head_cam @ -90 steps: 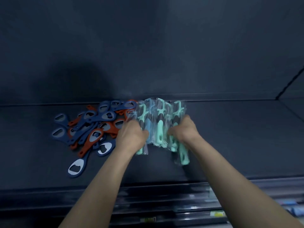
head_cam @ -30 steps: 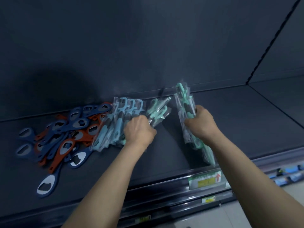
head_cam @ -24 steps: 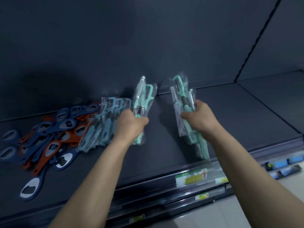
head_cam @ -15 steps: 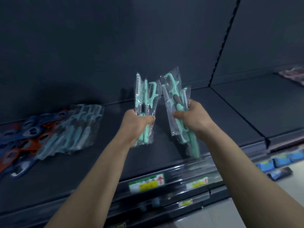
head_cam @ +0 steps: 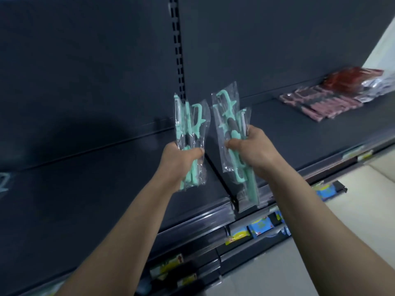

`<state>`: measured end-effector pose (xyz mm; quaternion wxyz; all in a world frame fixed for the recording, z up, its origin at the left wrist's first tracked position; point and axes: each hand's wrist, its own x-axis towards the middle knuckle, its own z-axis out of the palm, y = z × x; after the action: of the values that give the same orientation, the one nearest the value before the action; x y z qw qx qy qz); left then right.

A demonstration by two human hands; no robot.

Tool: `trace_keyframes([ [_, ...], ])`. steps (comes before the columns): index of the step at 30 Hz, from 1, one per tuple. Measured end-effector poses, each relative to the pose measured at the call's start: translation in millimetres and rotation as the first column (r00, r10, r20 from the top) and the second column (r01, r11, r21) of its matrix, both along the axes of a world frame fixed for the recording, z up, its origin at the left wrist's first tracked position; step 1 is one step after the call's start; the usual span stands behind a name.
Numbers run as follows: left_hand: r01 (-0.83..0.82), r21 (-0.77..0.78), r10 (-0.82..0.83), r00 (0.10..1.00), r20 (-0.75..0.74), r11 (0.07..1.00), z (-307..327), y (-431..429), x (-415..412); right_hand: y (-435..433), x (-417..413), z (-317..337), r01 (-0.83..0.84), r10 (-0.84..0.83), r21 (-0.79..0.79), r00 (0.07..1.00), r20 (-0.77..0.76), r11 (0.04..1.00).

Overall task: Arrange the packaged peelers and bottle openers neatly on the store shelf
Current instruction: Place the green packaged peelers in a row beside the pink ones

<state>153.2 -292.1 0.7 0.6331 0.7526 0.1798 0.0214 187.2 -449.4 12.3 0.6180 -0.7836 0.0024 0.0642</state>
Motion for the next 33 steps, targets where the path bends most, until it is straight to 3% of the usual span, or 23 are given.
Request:
trace_keyframes([
  [9, 0.147, -0.116, -0.154, 0.987, -0.053, 0.982, -13.0, -86.6, 102.0, -84.1, 72.4, -4.9, 0.137, -0.148, -0.168, 0.987, -0.057, 0.976],
  [15, 0.198, -0.09, -0.207, 0.972, -0.109, 0.976, -25.7, -130.0, 158.5, -130.5, 118.2, -12.4, 0.178, -0.205, -0.236, 0.974, -0.096, 0.955],
  [23, 0.075, 0.027, -0.072, 0.991, -0.114, 0.997, -42.3, -174.4, 199.9, -173.5, 181.1, -30.4, 0.001, -0.044, -0.245, 0.984, -0.17, 0.969],
  [27, -0.022, -0.008, 0.021, 0.989, -0.146, 1.0, -44.0, -201.0, 204.5, -194.7, 208.6, -34.6, -0.144, 0.104, -0.226, 0.978, -0.179, 0.963],
  [30, -0.144, -0.044, 0.136, 0.98, -0.149, 0.989, -42.5, -217.0, 201.9, -206.8, 221.7, -33.2, -0.249, 0.212, -0.214, 0.96, -0.181, 0.945],
  [33, -0.265, 0.016, 0.265, 0.956, -0.129, 0.964, -44.7, -223.1, 195.9, -205.8, 229.5, -37.7, -0.332, 0.292, -0.193, 0.933, -0.21, 0.923],
])
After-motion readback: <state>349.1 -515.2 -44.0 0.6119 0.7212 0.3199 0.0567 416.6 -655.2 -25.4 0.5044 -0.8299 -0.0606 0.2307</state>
